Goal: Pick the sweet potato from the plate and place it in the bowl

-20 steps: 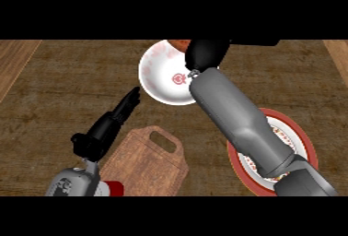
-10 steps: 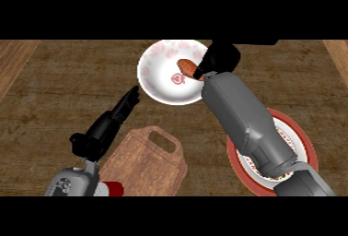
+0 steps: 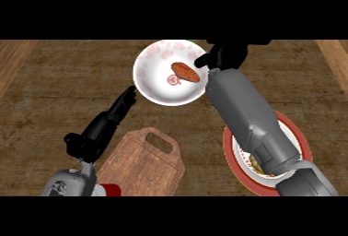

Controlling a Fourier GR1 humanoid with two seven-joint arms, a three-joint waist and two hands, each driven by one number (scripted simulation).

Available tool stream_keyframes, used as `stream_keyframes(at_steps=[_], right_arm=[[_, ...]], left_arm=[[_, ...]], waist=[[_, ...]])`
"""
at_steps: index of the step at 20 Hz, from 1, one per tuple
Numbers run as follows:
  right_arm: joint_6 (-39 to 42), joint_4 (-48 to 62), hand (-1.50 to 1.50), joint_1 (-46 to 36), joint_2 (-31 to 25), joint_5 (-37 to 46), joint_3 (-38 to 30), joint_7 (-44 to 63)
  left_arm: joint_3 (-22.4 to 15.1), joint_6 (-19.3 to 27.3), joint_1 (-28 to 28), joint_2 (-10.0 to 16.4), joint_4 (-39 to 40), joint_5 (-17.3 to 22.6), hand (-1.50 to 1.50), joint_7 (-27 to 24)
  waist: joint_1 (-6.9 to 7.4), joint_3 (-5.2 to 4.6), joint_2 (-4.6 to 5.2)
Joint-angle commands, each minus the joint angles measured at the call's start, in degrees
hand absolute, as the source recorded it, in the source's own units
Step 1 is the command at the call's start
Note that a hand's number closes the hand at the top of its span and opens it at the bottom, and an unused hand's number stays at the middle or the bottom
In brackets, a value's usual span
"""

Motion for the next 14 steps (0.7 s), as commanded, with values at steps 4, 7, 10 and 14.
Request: stream_keyframes(at_steps=[4,7,10,14], right_arm=[[-12.9,-9.3,-1.5,5.6,-0.6,2.0,-2.8,6.0],[-14.9,-15.9,-1.5,12.8,0.7,4.0,-2.0,7.0],[-12.4,-24.7,-1.5,17.4,-3.3,4.1,-3.3,6.7],[-13.8,-38.2,-1.5,31.3,-3.2,4.0,-1.9,3.8]], left_arm=[[2.5,-1.0,1.4,1.9,-1.4,1.7,0.0,1.2],[3.2,0.8,0.1,1.1,-0.6,1.1,0.0,2.3],[1.7,1.1,4.5,0.9,-1.2,-0.7,0.0,-1.1],[3.6,0.7,5.4,2.3,-2.0,0.2,0.0,-1.1]], waist=[[-2.29,0.0,-0.95],[-3.75,-0.01,-1.36],[-4.41,-0.04,-1.69],[-5.46,-0.03,-1.85]])
